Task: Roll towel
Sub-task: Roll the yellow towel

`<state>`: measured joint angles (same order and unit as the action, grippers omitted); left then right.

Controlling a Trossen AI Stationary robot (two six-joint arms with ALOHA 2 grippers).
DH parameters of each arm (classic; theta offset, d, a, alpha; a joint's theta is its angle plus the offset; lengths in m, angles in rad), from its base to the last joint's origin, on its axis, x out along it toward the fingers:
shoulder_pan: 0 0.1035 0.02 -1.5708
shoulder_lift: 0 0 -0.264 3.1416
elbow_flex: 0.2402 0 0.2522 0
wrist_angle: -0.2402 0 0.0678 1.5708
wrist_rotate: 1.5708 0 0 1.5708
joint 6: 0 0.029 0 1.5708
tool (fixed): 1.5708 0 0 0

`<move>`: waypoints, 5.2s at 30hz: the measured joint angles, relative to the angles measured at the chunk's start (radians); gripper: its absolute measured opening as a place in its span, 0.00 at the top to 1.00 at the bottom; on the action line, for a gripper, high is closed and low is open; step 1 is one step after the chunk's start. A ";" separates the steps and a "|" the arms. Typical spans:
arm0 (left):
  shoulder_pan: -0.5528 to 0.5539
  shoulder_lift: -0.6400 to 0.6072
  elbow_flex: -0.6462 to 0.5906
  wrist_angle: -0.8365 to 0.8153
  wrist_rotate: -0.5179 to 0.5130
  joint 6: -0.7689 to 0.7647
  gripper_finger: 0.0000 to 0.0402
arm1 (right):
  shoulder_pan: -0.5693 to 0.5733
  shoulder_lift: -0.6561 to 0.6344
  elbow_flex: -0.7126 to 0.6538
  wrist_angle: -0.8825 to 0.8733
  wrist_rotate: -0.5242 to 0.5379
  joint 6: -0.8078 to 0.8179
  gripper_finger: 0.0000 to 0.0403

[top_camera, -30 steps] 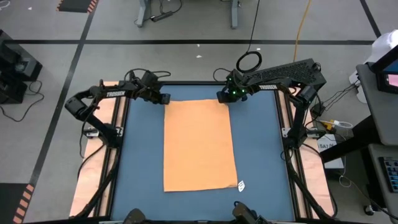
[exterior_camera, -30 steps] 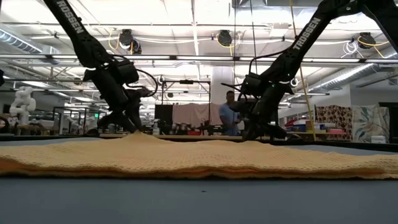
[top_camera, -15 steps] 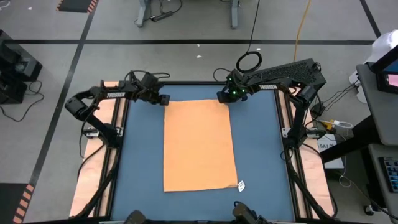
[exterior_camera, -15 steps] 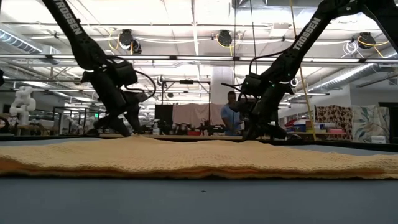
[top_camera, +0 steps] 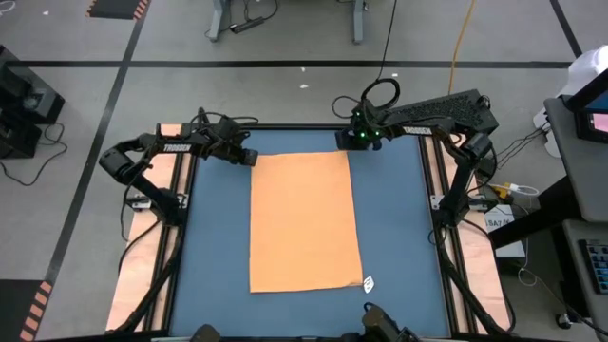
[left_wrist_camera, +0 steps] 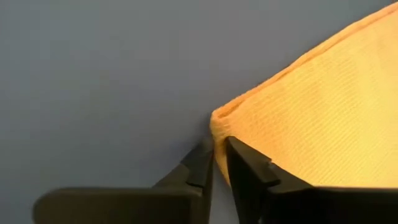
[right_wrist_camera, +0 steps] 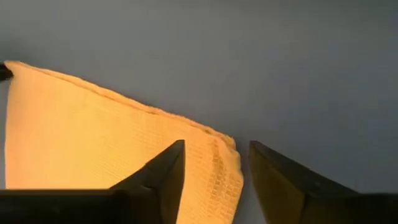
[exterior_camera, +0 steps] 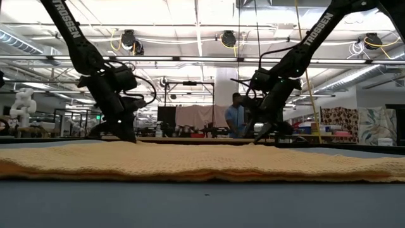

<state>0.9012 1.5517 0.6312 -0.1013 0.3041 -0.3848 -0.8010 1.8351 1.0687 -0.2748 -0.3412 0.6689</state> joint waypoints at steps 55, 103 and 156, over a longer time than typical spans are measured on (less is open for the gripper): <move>-0.020 -0.234 0.012 0.085 0.179 0.069 0.99 | -0.017 -0.141 0.000 -0.067 0.014 -0.293 1.00; -0.062 0.214 0.145 0.201 -0.048 -0.266 0.72 | -0.002 -0.148 0.000 -0.100 0.051 -0.338 1.00; -0.466 -0.393 0.144 -0.389 0.287 0.164 1.00 | 0.380 -0.361 0.001 -0.583 -0.031 -0.344 1.00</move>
<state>0.4357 1.1585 0.7753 -0.4900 0.5915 -0.2210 -0.4212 1.4741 1.0701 -0.8574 -0.3726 0.3245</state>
